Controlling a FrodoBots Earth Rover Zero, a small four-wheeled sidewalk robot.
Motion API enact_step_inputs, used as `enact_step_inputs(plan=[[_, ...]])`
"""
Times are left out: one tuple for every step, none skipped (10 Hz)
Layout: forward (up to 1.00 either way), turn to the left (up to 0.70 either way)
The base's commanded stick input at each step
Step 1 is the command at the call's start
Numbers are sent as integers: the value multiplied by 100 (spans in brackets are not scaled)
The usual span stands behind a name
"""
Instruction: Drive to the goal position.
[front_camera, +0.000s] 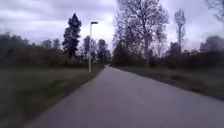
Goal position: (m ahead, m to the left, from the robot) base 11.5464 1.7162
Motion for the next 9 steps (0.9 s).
enact_step_inputs(plan=[[100,0],[100,0],[100,0],[100,6],[100,34],[100,40],[100,40],[100,40],[100,8]])
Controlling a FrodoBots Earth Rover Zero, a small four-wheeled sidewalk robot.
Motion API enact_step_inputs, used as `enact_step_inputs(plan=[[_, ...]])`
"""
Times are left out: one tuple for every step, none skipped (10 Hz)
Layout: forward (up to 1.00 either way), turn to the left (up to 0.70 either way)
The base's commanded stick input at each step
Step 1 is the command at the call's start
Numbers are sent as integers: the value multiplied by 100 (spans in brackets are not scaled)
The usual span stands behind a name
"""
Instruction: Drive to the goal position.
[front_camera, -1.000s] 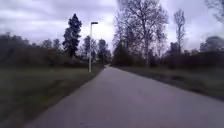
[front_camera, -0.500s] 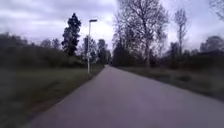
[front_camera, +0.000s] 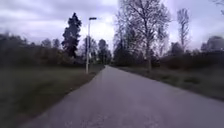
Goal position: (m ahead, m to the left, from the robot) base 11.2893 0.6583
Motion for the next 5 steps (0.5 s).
enact_step_inputs(plan=[[100,0],[100,0],[100,0],[100,0],[100,0]])
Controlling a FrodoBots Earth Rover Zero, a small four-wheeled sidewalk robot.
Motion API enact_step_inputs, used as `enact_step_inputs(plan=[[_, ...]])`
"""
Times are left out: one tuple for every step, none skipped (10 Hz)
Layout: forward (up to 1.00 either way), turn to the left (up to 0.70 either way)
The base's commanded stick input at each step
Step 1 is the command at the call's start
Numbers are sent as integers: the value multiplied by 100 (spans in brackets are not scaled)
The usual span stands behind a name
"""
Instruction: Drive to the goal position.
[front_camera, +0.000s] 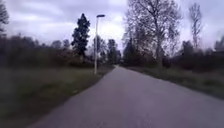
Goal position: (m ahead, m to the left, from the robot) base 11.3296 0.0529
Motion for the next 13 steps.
enact_step_inputs(plan=[[100,0],[100,0],[100,0],[100,0],[100,0],[100,0],[100,0],[100,0],[100,0],[100,0],[100,0],[100,0],[100,0]])
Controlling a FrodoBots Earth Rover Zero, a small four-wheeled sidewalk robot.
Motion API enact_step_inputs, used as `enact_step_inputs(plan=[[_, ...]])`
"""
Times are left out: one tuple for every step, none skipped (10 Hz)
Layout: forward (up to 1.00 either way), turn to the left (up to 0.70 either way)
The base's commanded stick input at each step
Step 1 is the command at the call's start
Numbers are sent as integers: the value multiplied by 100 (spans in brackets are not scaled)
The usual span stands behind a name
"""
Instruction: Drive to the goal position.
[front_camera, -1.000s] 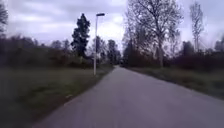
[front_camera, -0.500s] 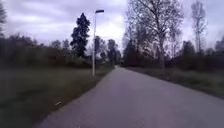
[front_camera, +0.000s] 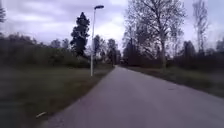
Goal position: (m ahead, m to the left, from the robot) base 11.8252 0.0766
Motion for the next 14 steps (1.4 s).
enact_step_inputs(plan=[[100,0],[100,0],[100,0],[100,0],[100,0],[100,0],[100,0],[100,0],[100,0],[100,0],[100,0],[100,0],[100,-11],[100,-32]])
